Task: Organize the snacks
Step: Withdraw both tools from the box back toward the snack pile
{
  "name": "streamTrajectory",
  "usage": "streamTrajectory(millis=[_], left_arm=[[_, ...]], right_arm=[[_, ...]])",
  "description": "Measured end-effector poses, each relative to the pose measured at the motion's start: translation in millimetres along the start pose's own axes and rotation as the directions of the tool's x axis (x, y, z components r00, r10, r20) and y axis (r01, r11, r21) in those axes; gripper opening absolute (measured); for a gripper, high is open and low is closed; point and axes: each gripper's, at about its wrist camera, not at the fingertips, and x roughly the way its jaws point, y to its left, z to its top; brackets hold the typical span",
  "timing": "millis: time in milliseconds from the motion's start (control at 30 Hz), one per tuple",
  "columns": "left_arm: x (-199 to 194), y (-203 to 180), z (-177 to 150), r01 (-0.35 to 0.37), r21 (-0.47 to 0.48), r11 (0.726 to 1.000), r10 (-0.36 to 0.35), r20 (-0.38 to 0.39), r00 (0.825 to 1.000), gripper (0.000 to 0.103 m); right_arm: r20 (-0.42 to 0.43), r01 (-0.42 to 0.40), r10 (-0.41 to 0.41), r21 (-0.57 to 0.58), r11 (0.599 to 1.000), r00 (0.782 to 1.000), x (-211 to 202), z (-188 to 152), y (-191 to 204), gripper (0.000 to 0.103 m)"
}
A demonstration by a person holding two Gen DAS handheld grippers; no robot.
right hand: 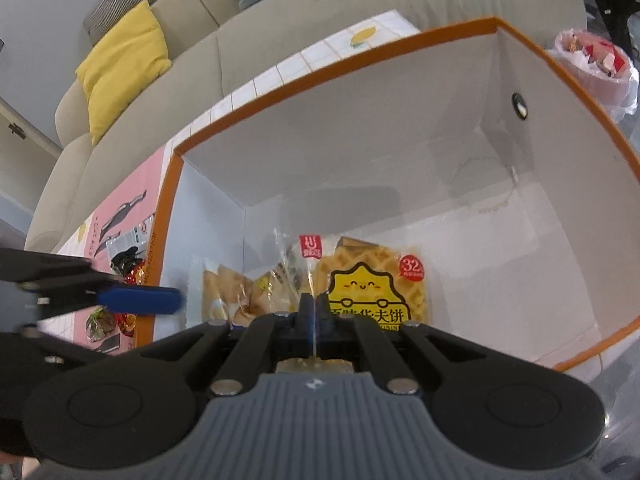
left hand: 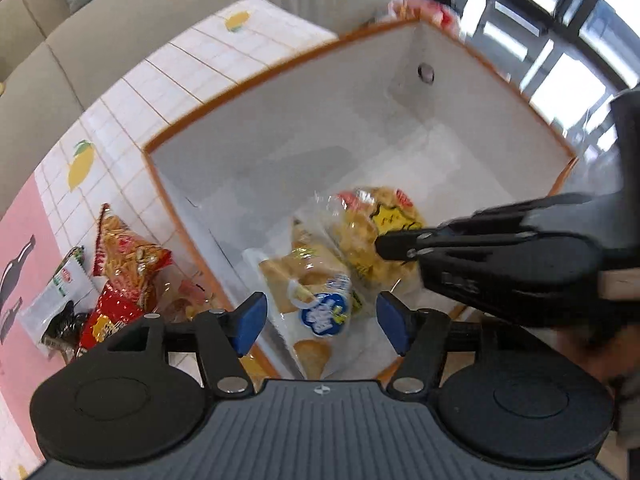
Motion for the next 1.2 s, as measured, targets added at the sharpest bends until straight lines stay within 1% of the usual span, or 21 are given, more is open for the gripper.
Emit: streamTrajectory(millis=[33, 67, 133, 267, 333, 367, 400, 467, 533, 600, 633, 700, 733, 767, 800, 867, 900, 967, 1033, 1100, 1200], left_arm=[[-7, 3, -3, 0.008, -0.015, 1.000, -0.008, 0.020, 1.000, 0.074], [-12, 6, -5, 0.015, -0.030, 0.999, -0.014, 0.037, 0.999, 0.074], [-23, 11, -11, 0.032, -0.071, 0.997, -0.027, 0.071, 0.997, 0.074], [-41, 21, -24, 0.072, -0.123, 0.990, -0.056, 0.126, 0.990, 0.074], [-50, 25, -32, 0.067, -0.140, 0.988, -0.045, 0.153, 0.987, 0.074], [-55, 27, -36, 0.061, -0.145, 0.988, -0.037, 0.165, 0.986, 0.074], [-60, 29, -39, 0.052, -0.152, 0.987, -0.024, 0.180, 0.983, 0.074], [-69, 34, -46, 0.033, -0.165, 0.986, 0.002, 0.209, 0.978, 0.074], [-80, 38, -54, 0.013, -0.183, 0.983, 0.033, 0.245, 0.969, 0.074], [-90, 42, -63, -0.002, -0.208, 0.978, 0.062, 0.280, 0.958, 0.074], [-96, 45, -69, -0.006, -0.225, 0.974, 0.075, 0.298, 0.952, 0.074], [-104, 48, -78, -0.011, -0.254, 0.967, 0.096, 0.327, 0.940, 0.074], [-108, 50, -84, -0.012, -0.270, 0.963, 0.108, 0.343, 0.933, 0.074], [-111, 52, -89, -0.013, -0.282, 0.959, 0.117, 0.354, 0.928, 0.074], [-114, 54, -95, -0.014, -0.294, 0.956, 0.126, 0.364, 0.923, 0.074], [-119, 58, -108, -0.020, -0.324, 0.946, 0.150, 0.380, 0.913, 0.074], [-121, 60, -113, -0.024, -0.339, 0.941, 0.161, 0.383, 0.910, 0.074], [-125, 65, -126, -0.033, -0.371, 0.928, 0.188, 0.389, 0.902, 0.074], [-127, 71, -139, -0.045, -0.400, 0.915, 0.214, 0.390, 0.896, 0.074], [-128, 78, -151, -0.046, -0.423, 0.905, 0.226, 0.387, 0.894, 0.074], [-123, 89, -167, -0.033, -0.458, 0.889, 0.224, 0.369, 0.902, 0.074]], right_arm=[[-0.014, 0.005, -0.005, 0.000, 1.000, 1.000, 2, 1, 1, 0.000], [-0.029, 0.007, -0.007, 0.003, 1.000, 1.000, 4, 3, 1, 0.002], [-0.039, 0.012, -0.012, 0.011, 1.000, 0.999, 6, 4, 2, 0.003], [-0.029, 0.050, -0.050, 0.004, 0.999, 0.998, 1, 1, 6, 0.004], [-0.018, 0.063, -0.063, 0.005, 0.998, 0.998, -6, -1, 10, 0.008], [-0.011, 0.071, -0.071, 0.003, 0.997, 0.997, -10, -2, 12, 0.012], [-0.002, 0.084, -0.084, -0.001, 0.997, 0.997, -14, -2, 14, 0.020], [0.025, 0.105, -0.104, -0.018, 0.994, 0.994, -25, -5, 21, 0.030], [0.058, 0.115, -0.113, -0.040, 0.993, 0.992, -35, -9, 31, 0.032], [0.104, 0.121, -0.114, -0.065, 0.991, 0.988, -48, -13, 44, 0.042], [0.134, 0.121, -0.110, -0.082, 0.989, 0.985, -55, -17, 53, 0.045], [0.184, 0.119, -0.096, -0.115, 0.986, 0.978, -67, -23, 68, 0.055], [0.209, 0.115, -0.086, -0.134, 0.984, 0.974, -72, -27, 76, 0.058], [0.232, 0.111, -0.074, -0.153, 0.982, 0.970, -77, -32, 85, 0.065], [0.252, 0.106, -0.061, -0.171, 0.980, 0.966, -81, -36, 93, 0.070], [0.290, 0.103, -0.040, -0.205, 0.973, 0.956, -89, -46, 109, 0.073], [0.311, 0.109, -0.037, -0.217, 0.970, 0.950, -92, -52, 117, 0.077], [0.355, 0.126, -0.039, -0.225, 0.966, 0.934, -97, -64, 129, 0.082], [0.389, 0.149, -0.049, -0.231, 0.961, 0.920, -100, -76, 140, 0.082], [0.411, 0.176, -0.064, -0.243, 0.954, 0.909, -100, -85, 150, 0.083], [0.414, 0.191, -0.065, -0.271, 0.944, 0.908, -95, -99, 159, 0.083]])
